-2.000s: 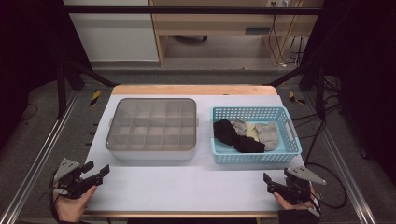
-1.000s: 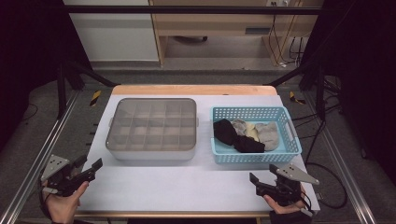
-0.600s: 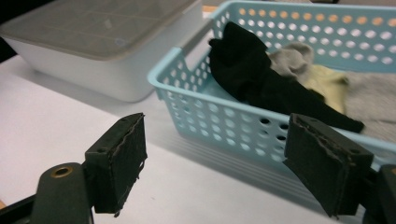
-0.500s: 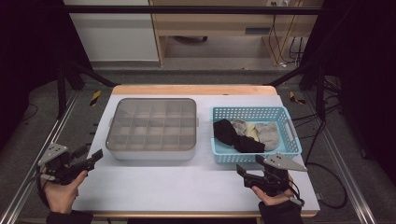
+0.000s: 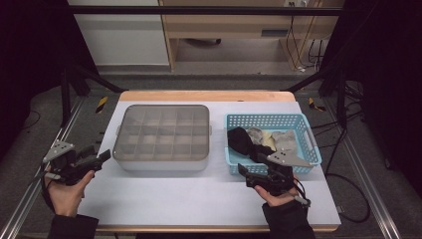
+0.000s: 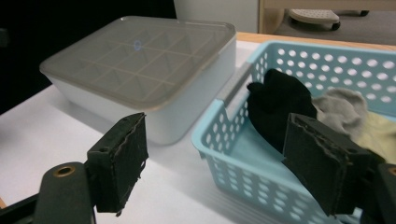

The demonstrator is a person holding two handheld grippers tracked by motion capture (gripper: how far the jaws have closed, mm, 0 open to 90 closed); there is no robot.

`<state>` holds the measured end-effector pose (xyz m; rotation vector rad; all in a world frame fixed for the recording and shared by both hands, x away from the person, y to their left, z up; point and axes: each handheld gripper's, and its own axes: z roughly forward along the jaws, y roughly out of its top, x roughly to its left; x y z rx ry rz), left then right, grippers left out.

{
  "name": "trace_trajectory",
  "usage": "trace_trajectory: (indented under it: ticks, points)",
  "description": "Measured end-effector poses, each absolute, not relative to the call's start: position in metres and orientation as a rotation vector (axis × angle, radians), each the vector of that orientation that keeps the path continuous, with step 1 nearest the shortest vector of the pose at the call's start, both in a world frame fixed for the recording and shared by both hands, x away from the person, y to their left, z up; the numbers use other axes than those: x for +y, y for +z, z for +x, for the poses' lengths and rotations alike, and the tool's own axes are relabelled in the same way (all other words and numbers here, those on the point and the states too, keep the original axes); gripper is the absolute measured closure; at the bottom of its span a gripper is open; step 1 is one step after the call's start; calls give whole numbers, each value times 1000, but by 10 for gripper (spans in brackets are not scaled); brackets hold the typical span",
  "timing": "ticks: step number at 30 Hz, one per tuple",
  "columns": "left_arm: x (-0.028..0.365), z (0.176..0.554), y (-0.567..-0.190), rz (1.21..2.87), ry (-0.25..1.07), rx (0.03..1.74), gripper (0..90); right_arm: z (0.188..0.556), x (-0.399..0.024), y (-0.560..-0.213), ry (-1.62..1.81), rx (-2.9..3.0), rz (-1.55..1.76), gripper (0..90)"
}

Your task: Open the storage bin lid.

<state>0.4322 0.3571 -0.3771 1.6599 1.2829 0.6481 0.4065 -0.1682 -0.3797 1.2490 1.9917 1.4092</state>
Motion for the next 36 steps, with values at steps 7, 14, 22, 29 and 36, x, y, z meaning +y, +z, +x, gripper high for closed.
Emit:
trace_trajectory:
  ticks: [7,14,22,29,36]
  points:
    - [350,449,-370,1667,643,1278,355,428,-146,-371,1475,2012,1232,232]
    - [349,464,-369,1678,648,1283,379,448,-125,-366,1491,2028,1222,243]
    - [347,488,-371,1698,642,1311,401,477,-98,-368,1477,2043,1258,255]
    - [348,513,-381,1723,626,1350,423,499,-80,-374,1465,2044,1292,278]
    - [351,527,-388,1727,605,1374,435,520,-67,-380,1438,2049,1319,284]
